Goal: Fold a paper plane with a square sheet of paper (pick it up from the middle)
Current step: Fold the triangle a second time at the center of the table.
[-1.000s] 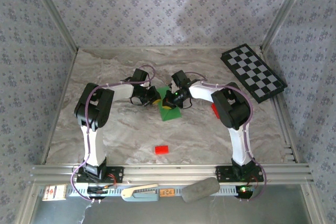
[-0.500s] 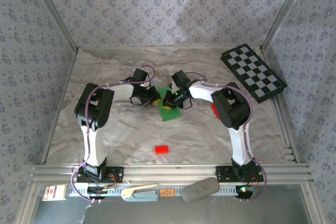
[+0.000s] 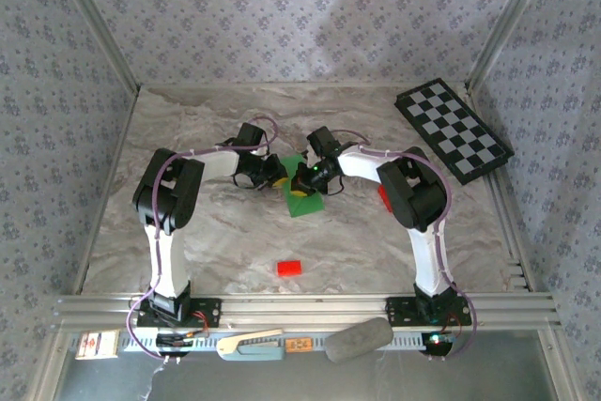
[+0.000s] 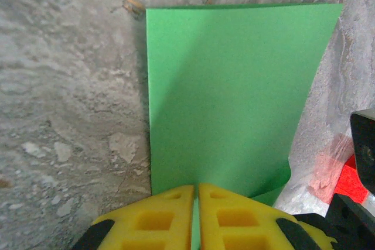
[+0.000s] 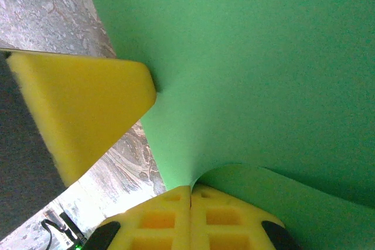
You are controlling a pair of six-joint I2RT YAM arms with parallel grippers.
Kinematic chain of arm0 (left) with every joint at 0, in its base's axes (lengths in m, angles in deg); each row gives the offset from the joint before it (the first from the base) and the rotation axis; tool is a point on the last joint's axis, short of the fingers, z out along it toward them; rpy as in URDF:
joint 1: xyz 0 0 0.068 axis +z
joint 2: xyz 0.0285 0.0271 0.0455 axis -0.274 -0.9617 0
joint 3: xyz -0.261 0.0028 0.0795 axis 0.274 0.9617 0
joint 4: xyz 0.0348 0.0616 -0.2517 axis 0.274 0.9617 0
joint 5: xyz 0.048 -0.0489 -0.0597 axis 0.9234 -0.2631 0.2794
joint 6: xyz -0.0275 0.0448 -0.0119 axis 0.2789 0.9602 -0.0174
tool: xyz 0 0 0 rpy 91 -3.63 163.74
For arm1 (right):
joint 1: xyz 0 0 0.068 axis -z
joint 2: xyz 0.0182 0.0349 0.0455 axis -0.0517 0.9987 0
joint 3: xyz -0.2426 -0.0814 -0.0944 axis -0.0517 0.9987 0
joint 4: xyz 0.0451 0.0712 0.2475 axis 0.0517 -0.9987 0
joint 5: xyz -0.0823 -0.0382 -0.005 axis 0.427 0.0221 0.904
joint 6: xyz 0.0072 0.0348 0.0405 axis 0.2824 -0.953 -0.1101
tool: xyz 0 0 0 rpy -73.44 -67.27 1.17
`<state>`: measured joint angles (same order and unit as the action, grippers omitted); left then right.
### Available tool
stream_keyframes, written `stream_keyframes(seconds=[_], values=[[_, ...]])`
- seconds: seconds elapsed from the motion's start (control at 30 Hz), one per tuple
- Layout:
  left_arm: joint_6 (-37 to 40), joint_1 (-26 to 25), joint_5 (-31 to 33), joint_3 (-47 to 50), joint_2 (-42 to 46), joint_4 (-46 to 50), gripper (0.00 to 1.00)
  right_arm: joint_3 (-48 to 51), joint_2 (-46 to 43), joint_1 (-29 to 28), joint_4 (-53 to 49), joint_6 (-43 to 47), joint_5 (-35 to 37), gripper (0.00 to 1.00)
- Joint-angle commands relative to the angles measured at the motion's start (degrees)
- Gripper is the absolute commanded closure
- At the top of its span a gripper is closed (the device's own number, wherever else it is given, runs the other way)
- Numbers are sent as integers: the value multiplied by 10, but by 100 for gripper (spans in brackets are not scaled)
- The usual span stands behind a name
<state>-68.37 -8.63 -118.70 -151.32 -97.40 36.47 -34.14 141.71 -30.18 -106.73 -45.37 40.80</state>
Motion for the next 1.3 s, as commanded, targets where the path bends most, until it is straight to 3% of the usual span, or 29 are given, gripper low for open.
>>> stream_keyframes(seconds=[0.0, 0.47, 1.0, 1.27], values=[[-1, -8, 6, 14, -13, 15, 88, -15, 17, 0, -15, -5, -4, 99], [-2, -7, 9, 11, -2, 19, 88, -25, 27, 0, -40, -9, 7, 95], [-25, 34, 61, 7, 79, 29, 85, -32, 36, 4, -58, -11, 13, 62], [-41, 33, 46, 51, 120, 1, 85, -28, 34, 5, -54, -12, 13, 62]])
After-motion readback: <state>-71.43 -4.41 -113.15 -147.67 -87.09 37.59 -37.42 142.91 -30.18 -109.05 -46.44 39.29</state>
